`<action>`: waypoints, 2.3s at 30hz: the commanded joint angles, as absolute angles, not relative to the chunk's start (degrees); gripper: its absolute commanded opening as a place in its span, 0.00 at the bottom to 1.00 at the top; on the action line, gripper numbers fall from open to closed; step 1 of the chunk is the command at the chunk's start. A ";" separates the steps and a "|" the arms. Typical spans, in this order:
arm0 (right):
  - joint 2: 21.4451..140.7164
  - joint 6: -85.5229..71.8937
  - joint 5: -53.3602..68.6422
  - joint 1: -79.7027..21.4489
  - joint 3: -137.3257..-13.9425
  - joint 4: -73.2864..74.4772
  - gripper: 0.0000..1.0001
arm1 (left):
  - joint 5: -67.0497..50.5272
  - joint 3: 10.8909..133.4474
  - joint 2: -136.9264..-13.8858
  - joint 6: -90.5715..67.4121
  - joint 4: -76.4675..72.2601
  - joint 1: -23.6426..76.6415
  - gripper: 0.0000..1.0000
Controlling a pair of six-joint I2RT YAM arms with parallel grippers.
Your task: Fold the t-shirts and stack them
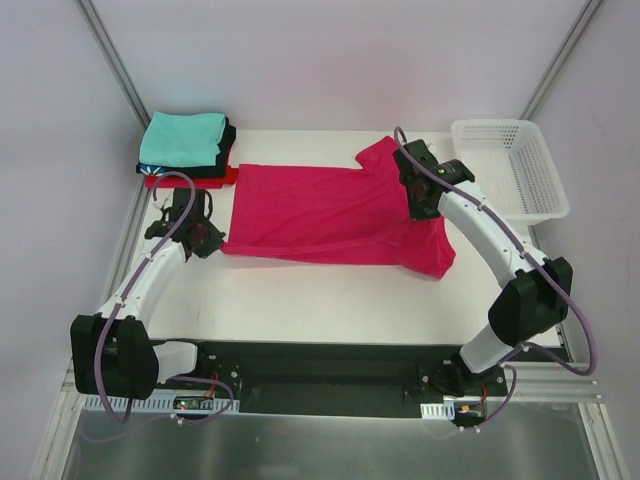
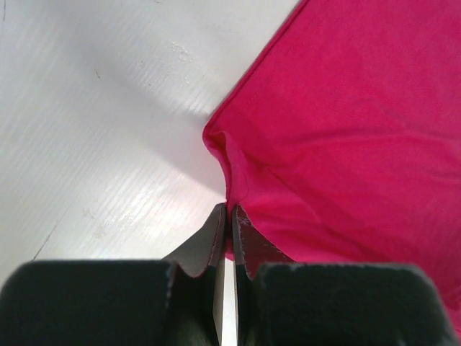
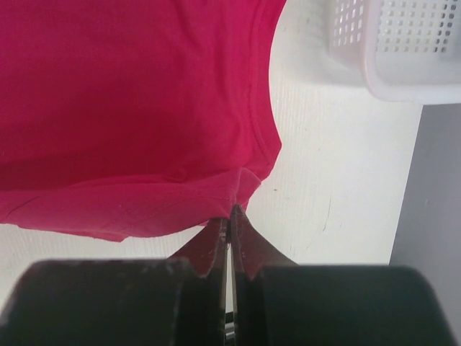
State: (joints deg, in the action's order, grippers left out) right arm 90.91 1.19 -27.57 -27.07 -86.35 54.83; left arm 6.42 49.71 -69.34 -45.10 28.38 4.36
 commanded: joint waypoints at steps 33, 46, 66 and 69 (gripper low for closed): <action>102.92 5.71 -25.58 -23.55 -98.62 57.57 0.01 | 3.78 58.19 -82.53 -41.75 24.61 2.37 0.00; 93.79 3.52 -24.35 -23.99 -90.28 58.27 0.01 | 1.93 54.14 -75.33 -41.75 24.78 2.37 0.00; 79.02 -4.65 -26.37 -31.46 -76.12 60.91 0.01 | 0.35 46.23 -62.93 -41.92 27.33 2.46 0.00; 77.96 -5.36 -27.16 -32.43 -75.59 61.87 0.01 | 0.44 45.44 -61.53 -41.84 27.86 2.37 0.00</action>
State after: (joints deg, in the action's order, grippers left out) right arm 81.25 -3.03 -24.82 -31.16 -76.05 59.07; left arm 0.47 46.68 -64.12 -42.59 26.59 2.90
